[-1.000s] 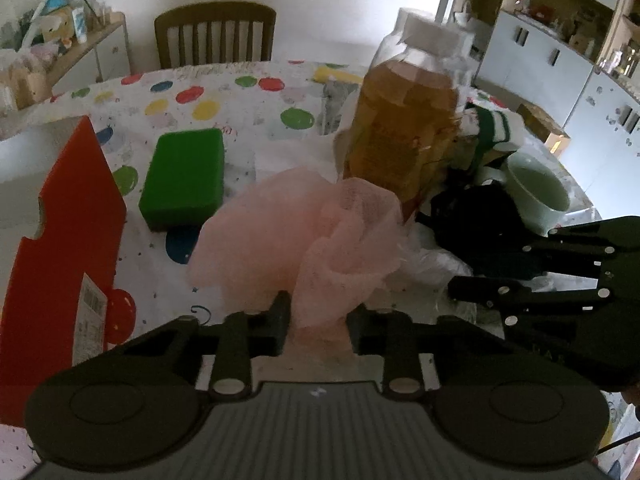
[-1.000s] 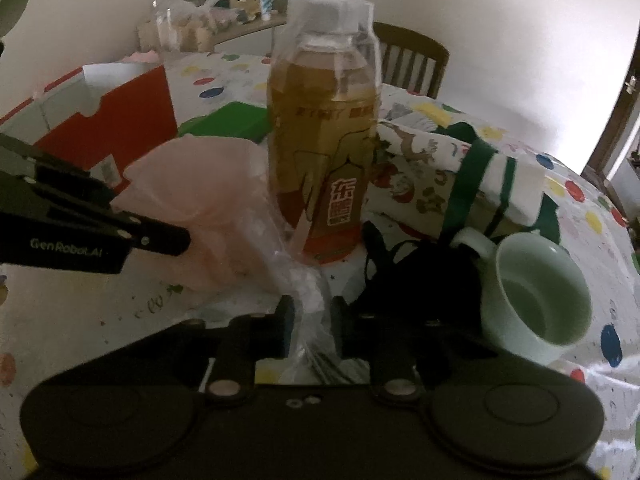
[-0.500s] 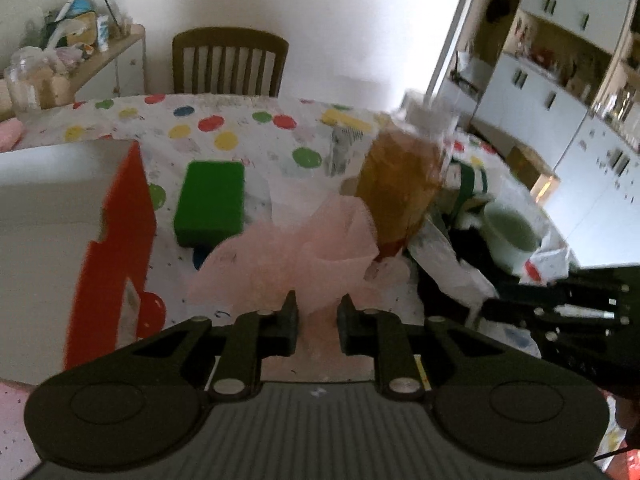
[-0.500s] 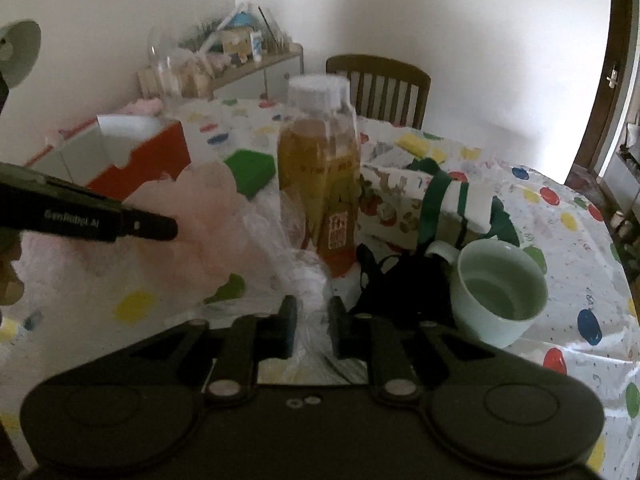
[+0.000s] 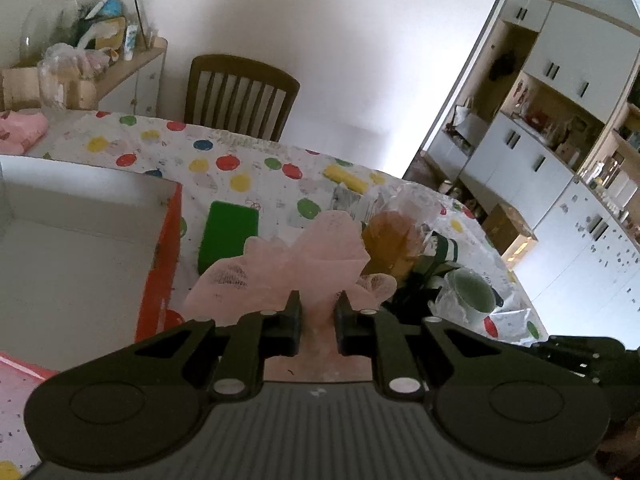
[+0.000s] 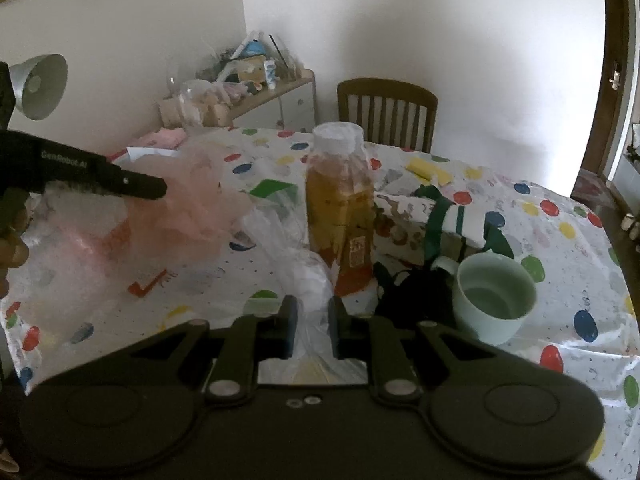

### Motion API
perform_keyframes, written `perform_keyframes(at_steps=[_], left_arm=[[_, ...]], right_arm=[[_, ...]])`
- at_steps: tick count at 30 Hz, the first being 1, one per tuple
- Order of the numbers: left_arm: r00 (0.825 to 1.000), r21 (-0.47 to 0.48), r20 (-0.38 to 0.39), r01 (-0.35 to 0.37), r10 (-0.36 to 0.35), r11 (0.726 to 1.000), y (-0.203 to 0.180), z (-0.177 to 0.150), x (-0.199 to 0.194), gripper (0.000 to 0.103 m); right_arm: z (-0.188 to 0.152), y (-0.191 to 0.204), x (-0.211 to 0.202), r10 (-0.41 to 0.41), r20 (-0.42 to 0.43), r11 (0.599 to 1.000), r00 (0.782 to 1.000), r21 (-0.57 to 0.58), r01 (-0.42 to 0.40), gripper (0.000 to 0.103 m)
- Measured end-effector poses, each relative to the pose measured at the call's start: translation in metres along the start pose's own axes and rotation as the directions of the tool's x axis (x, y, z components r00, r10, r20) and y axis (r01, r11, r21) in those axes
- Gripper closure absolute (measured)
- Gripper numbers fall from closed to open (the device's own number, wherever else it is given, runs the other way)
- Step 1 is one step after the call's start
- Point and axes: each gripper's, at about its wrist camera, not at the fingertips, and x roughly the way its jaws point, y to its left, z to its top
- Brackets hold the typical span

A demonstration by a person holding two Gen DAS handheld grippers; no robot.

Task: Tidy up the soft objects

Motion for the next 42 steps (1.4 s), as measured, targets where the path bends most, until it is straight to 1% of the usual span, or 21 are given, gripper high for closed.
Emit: perform_keyframes(at_steps=[2, 4, 8, 11, 14, 15, 18, 19, 20, 21, 22, 24, 28, 29, 30, 33, 35, 36, 38, 40, 42], left_arm=[[1.000, 0.008, 0.004, -0.010, 0.010, 1.000, 0.001, -0.002, -0.003, 0.087], [0.999, 0.036, 0.003, -0.041, 0.041, 0.999, 0.000, -0.007, -0.001, 0.087], [0.997, 0.094, -0.036, -0.066, 0.070, 0.993, -0.001, -0.027, 0.017, 0.087], [0.996, 0.107, -0.074, -0.048, 0.056, 0.993, -0.003, -0.042, 0.034, 0.087], [0.993, 0.154, -0.107, -0.037, 0.053, 0.987, -0.012, -0.057, 0.046, 0.087], [0.992, 0.163, -0.114, -0.031, 0.050, 0.986, -0.014, -0.061, 0.048, 0.085], [0.989, 0.171, -0.143, -0.021, 0.046, 0.985, -0.017, -0.068, 0.051, 0.070], [0.987, 0.167, -0.156, -0.012, 0.038, 0.986, -0.017, -0.069, 0.052, 0.057], [0.986, 0.158, -0.164, 0.004, 0.022, 0.987, -0.017, -0.070, 0.051, 0.046], [0.986, 0.148, -0.166, 0.022, 0.003, 0.989, -0.015, -0.071, 0.048, 0.029], [0.986, 0.137, -0.166, 0.043, -0.020, 0.990, -0.015, -0.072, 0.045, 0.026], [0.986, 0.111, -0.156, 0.082, -0.064, 0.990, -0.011, -0.075, 0.036, 0.026], [0.985, 0.108, -0.153, 0.095, -0.078, 0.990, -0.011, -0.075, 0.009, 0.025], [0.985, 0.106, -0.148, 0.100, -0.084, 0.989, -0.010, -0.075, -0.001, 0.024], [0.987, 0.105, -0.137, 0.104, -0.089, 0.989, -0.007, -0.074, -0.012, 0.019], [0.990, 0.112, -0.125, 0.076, -0.061, 0.991, 0.002, -0.076, -0.036, 0.019], [0.988, 0.141, -0.151, 0.033, -0.012, 0.989, 0.007, -0.085, -0.043, 0.019], [0.985, 0.152, -0.170, 0.008, 0.018, 0.988, 0.010, -0.091, -0.042, 0.019], [0.972, 0.155, -0.224, -0.028, 0.063, 0.988, 0.016, -0.107, -0.036, 0.019], [0.962, 0.153, -0.252, -0.066, 0.104, 0.986, 0.022, -0.122, -0.028, 0.019], [0.951, 0.160, -0.265, -0.121, 0.161, 0.980, 0.029, -0.137, -0.017, 0.019]], right_arm=[[-0.002, 0.002, 0.001, -0.009, -0.001, 1.000, 1.000, -0.016, 0.009, 0.087], [-0.005, 0.003, 0.001, -0.004, -0.011, 1.000, 1.000, -0.008, 0.004, 0.087], [-0.012, 0.004, 0.004, -0.002, -0.029, 1.000, 1.000, -0.005, 0.002, 0.087], [-0.017, 0.003, 0.004, -0.007, -0.042, 1.000, 0.999, 0.002, 0.007, 0.087], [-0.022, 0.000, 0.003, -0.010, -0.053, 1.000, 0.999, 0.013, 0.011, 0.087], [-0.023, -0.001, 0.002, -0.011, -0.055, 1.000, 0.998, 0.016, 0.012, 0.087], [-0.026, -0.004, 0.000, -0.008, -0.060, 1.000, 0.998, 0.029, 0.010, 0.087], [-0.027, -0.004, -0.001, -0.008, -0.059, 0.999, 0.998, 0.031, 0.010, 0.087], [-0.027, -0.005, -0.001, -0.008, -0.058, 0.999, 0.998, 0.033, 0.010, 0.087], [-0.028, -0.006, -0.002, -0.006, -0.058, 0.999, 0.998, 0.035, 0.008, 0.087], [-0.028, -0.007, -0.003, -0.005, -0.056, 0.999, 0.998, 0.039, 0.007, 0.087], [-0.029, -0.009, -0.004, -0.001, -0.056, 0.999, 0.998, 0.046, 0.004, 0.087], [-0.029, -0.013, -0.006, 0.005, -0.056, 0.999, 0.998, 0.051, -0.002, 0.087], [-0.029, -0.014, -0.006, 0.007, -0.055, 0.999, 0.998, 0.053, -0.004, 0.087], [-0.030, -0.015, -0.007, 0.007, -0.055, 0.998, 0.998, 0.055, -0.004, 0.087], [-0.031, -0.016, -0.007, 0.009, -0.060, 0.998, 0.998, 0.060, -0.005, 0.087], [-0.032, -0.016, -0.006, 0.009, -0.065, 0.998, 0.998, 0.061, -0.005, 0.087], [-0.033, -0.016, -0.006, 0.010, -0.069, 0.998, 0.998, 0.062, -0.006, 0.087], [-0.034, -0.016, -0.005, 0.017, -0.074, 0.998, 0.997, 0.066, -0.012, 0.087], [-0.035, -0.014, -0.004, 0.020, -0.077, 0.998, 0.997, 0.063, -0.015, 0.087], [-0.035, -0.012, -0.004, 0.022, -0.078, 0.998, 0.997, 0.059, -0.017, 0.087]])
